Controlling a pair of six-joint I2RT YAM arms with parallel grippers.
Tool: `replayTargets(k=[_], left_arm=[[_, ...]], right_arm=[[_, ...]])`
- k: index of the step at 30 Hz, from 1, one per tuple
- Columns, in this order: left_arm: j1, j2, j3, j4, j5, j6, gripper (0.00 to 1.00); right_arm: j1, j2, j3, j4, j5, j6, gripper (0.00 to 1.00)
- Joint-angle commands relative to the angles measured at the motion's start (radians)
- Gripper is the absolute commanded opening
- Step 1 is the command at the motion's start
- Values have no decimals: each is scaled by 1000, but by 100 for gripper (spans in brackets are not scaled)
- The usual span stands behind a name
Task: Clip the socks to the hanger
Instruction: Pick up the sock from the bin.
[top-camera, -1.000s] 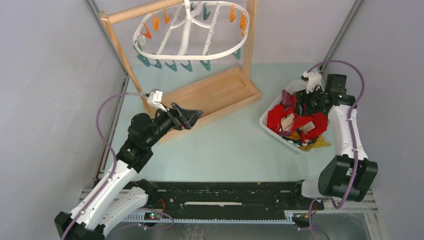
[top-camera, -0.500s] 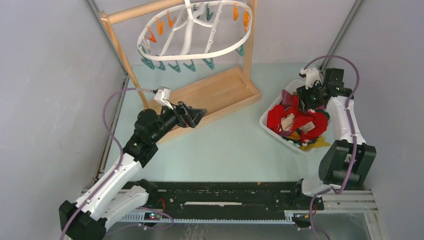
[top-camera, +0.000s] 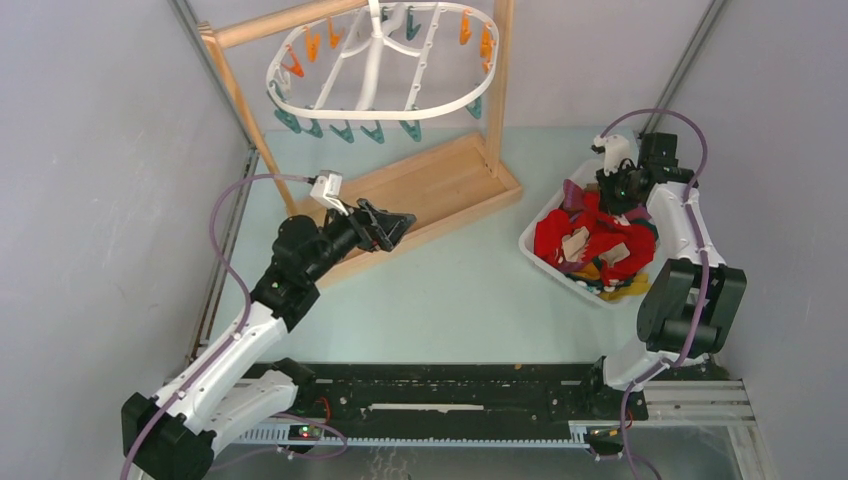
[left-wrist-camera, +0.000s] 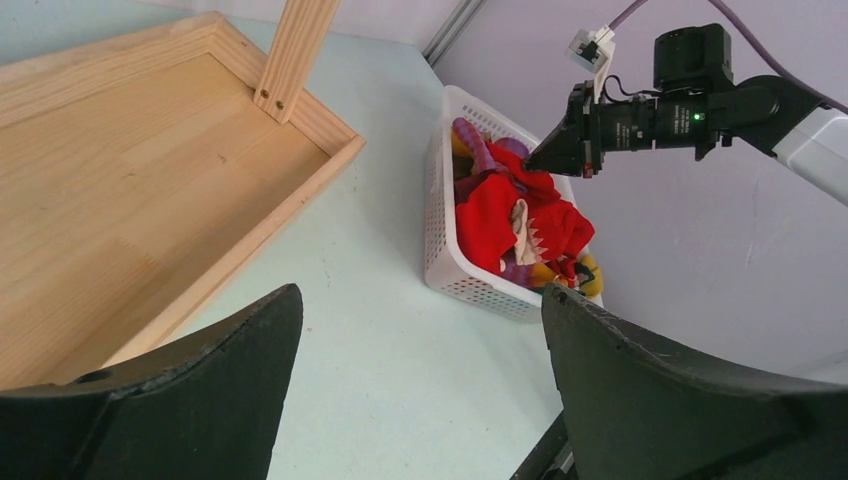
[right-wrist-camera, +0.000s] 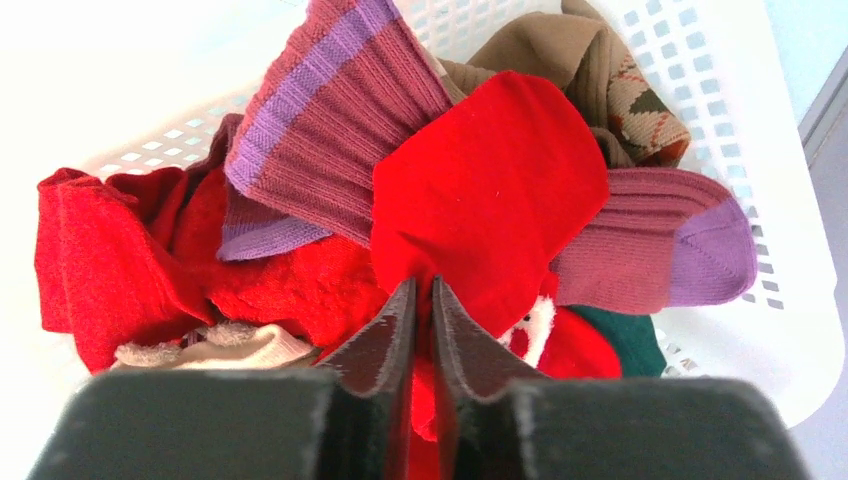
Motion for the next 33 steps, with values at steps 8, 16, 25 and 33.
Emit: replayTargets(k=[8,16,25,33], left_arm=[[-6,-67,-31,90,45,4,92],[-35,-110,-115,344,150,89,92],[-173,-35,-99,458,177,224,92],[-333,140,-62,598,112,111,88]], right_arm=[[-45,-167,70,-30,-113,59,0],[-100,-314,130,-110,-253,91,0],[-120,-371,246,-229,-524,95,0],[32,-477,82,-200,-720,212,0]])
